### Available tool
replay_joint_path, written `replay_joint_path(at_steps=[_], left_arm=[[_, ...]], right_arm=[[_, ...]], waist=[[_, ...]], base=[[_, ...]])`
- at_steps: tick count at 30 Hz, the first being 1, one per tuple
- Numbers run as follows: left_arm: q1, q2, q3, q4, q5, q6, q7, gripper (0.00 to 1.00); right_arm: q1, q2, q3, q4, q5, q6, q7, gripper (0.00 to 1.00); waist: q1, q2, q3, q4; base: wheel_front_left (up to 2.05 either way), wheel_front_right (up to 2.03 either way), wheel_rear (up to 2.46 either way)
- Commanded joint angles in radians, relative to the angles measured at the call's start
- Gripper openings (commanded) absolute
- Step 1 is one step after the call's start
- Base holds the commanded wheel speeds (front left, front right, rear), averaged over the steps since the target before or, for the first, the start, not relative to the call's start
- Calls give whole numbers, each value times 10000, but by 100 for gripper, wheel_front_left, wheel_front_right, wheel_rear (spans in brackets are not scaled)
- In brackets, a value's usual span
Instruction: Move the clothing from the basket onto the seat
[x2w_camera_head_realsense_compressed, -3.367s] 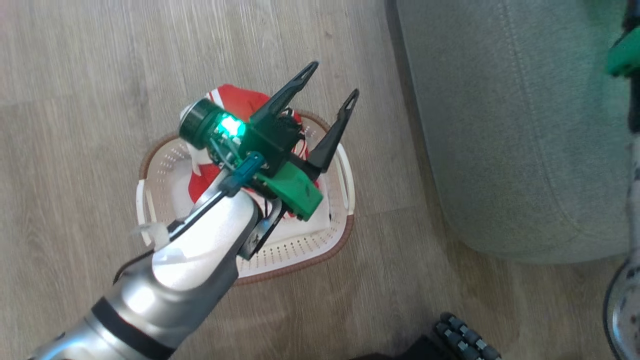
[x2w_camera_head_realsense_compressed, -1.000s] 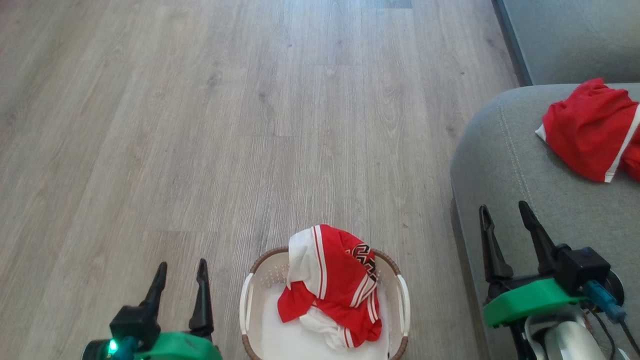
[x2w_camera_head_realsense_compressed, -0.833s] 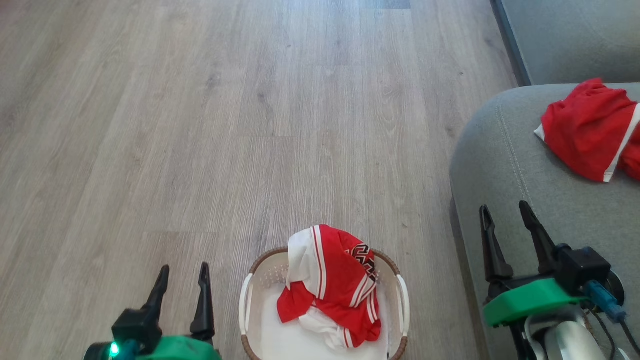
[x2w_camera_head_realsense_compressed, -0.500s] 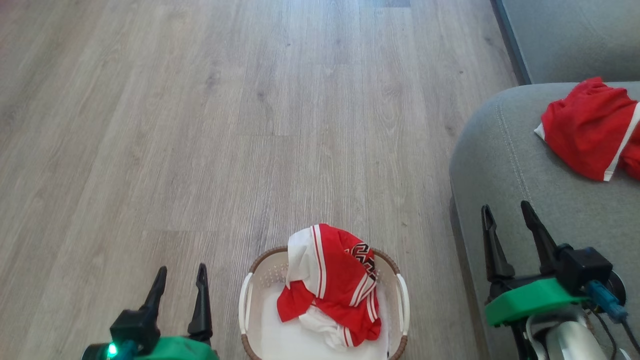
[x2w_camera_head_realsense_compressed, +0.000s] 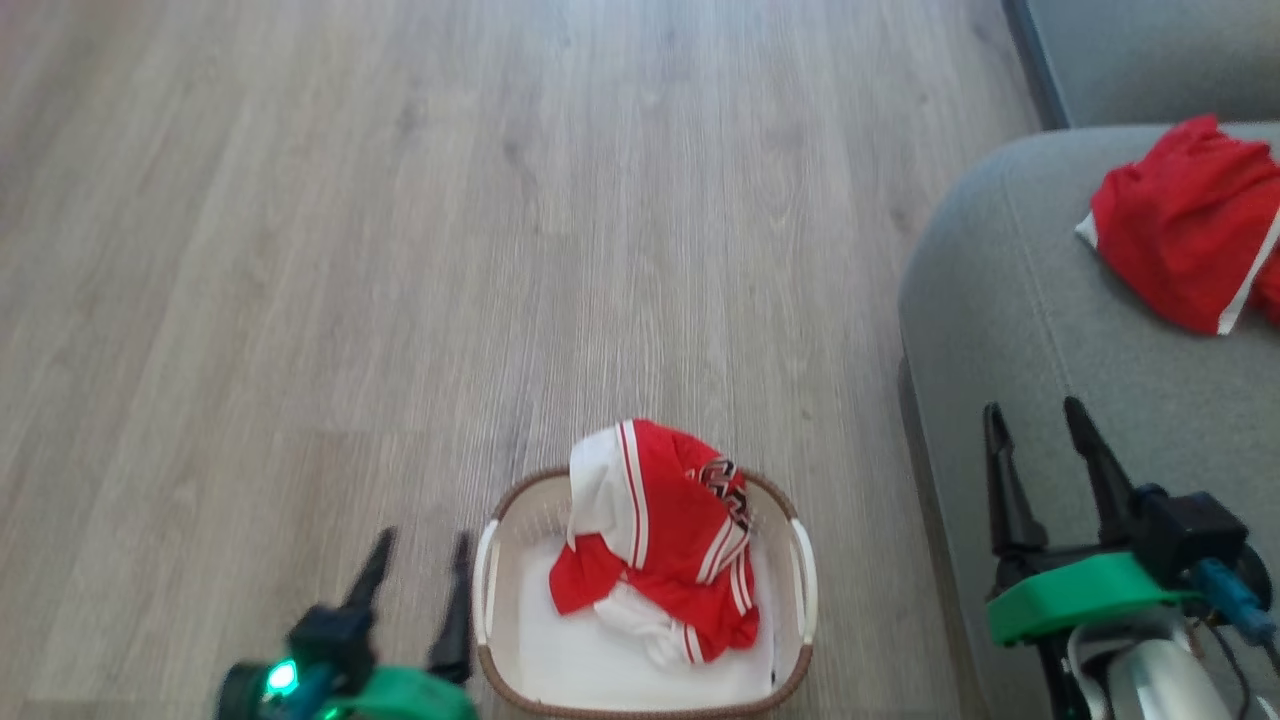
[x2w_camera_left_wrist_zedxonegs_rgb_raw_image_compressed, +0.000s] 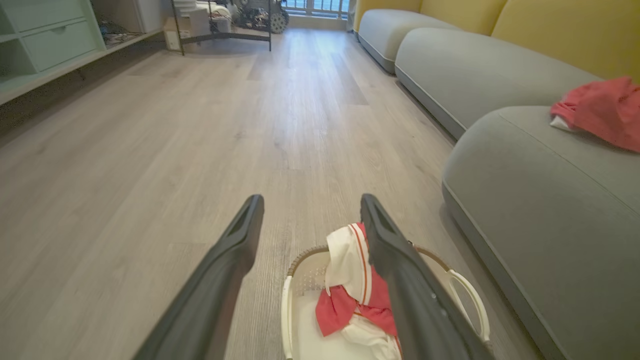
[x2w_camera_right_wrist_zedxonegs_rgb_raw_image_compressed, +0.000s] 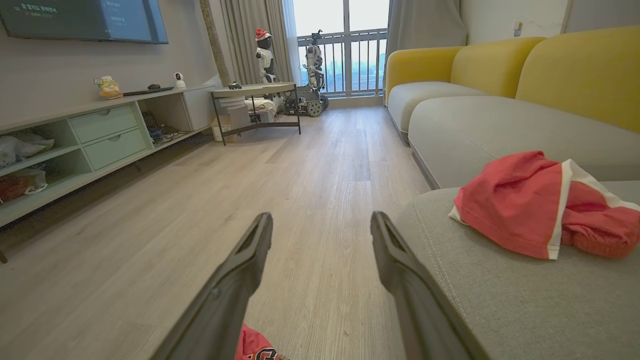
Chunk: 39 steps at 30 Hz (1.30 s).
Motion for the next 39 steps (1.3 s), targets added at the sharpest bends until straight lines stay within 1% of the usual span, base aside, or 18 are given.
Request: replay_joint_path(at_steps=[1, 6, 11, 15, 16, 23, 27, 32, 39], left_arm=[[-740, -45, 145, -237, 103, -56, -126, 100], [-1779, -111, -728, 670, 326, -375, -126, 100], [-3140, -148, -1546, 1976, 316, -527, -126, 100], [-4379, -154, -2456, 3232, -27, -468, -121, 100], [-4997, -155, -2927, 3951, -123, -411, -98, 100], [-6851, -157, -4083, 6087, -1106, -184, 9, 100], [-7758, -157, -4393, 7153, -1565, 98, 119, 100], [-8672, -157, -4385, 8179, -2135, 430, 137, 100], [-9439, -158, -4288, 9030, -2585, 568, 38, 100]], right_arm=[[-420, -9, 155, -414, -31, -4, -67, 100], [-818, -9, -109, -654, -178, -4, -67, 100], [-1466, -9, -333, -952, -425, -4, -67, 100], [-2112, -9, -463, -1204, -591, -4, -67, 100], [-2430, -9, -489, -1338, -672, -4, -67, 100], [-3347, -9, -256, -1912, -718, -4, -67, 100], [-3787, -9, -70, -2197, -617, -4, -67, 100], [-4199, -9, 171, -2540, -438, -4, -67, 100], [-4451, -9, 301, -2795, -248, -4, -67, 100]], waist=[[1, -1, 237, -49], [1, -1, 1133, -254], [1, -1, 2342, -579], [1, -1, 3391, -877], [1, -1, 3912, -1017], [1, -1, 5635, -1542], [1, -1, 6417, -1883], [1, -1, 7323, -2325], [1, -1, 8049, -2647]], base=[[0, 0, 0], [0, 0, 0], [0, 0, 0], [0, 0, 0], [0, 0, 0], [0, 0, 0], [0, 0, 0], [0, 0, 0], [0, 0, 0]])
